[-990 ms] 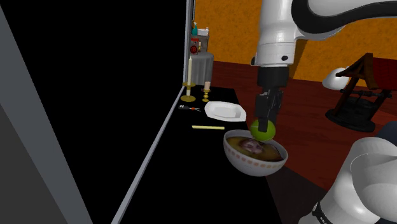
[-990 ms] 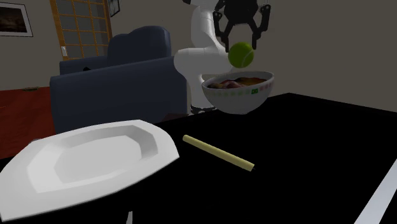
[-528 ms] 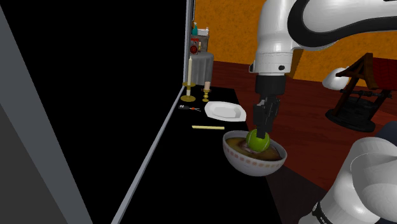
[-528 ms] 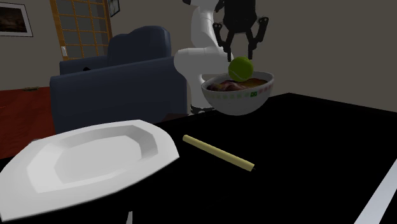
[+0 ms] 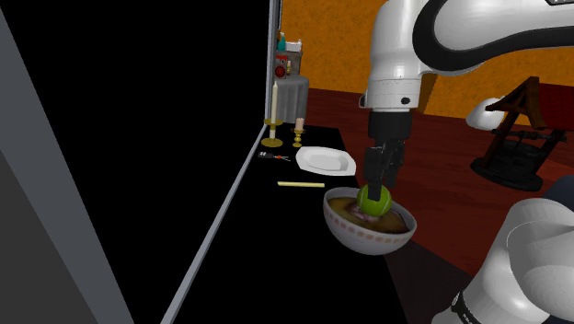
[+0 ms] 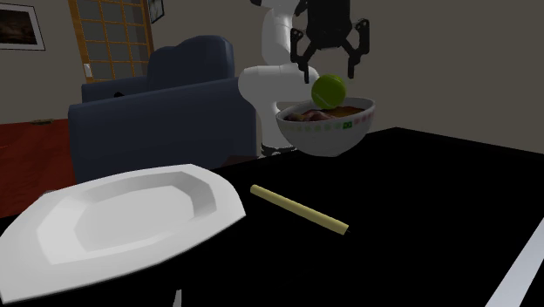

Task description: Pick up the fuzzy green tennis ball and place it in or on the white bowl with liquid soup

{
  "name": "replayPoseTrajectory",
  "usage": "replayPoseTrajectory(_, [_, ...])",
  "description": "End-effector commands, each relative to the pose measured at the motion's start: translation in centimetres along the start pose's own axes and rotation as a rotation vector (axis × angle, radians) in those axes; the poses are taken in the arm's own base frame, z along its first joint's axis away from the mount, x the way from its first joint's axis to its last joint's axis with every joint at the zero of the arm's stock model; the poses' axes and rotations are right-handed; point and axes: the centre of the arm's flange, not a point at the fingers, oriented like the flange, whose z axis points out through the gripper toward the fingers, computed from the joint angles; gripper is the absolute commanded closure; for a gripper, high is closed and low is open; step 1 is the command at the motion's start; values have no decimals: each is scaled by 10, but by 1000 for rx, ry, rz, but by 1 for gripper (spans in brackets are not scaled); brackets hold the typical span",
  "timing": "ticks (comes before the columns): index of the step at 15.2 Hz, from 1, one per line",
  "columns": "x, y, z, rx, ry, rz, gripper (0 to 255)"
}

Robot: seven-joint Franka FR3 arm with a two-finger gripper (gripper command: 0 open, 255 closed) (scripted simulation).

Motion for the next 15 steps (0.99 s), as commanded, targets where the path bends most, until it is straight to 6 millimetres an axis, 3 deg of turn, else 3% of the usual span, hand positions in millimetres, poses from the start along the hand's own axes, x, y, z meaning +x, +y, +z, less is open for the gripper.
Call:
replayPoseTrajectory(1, [0,0,1,-1,-3,0,0])
replayPoseTrajectory(3, [-1,0,2,-1,-2,0,0])
replayPoseTrajectory(7, [0,0,-48,-1,-2,0,0])
replayPoseTrajectory(15, [0,0,-48,-1,-2,0,0])
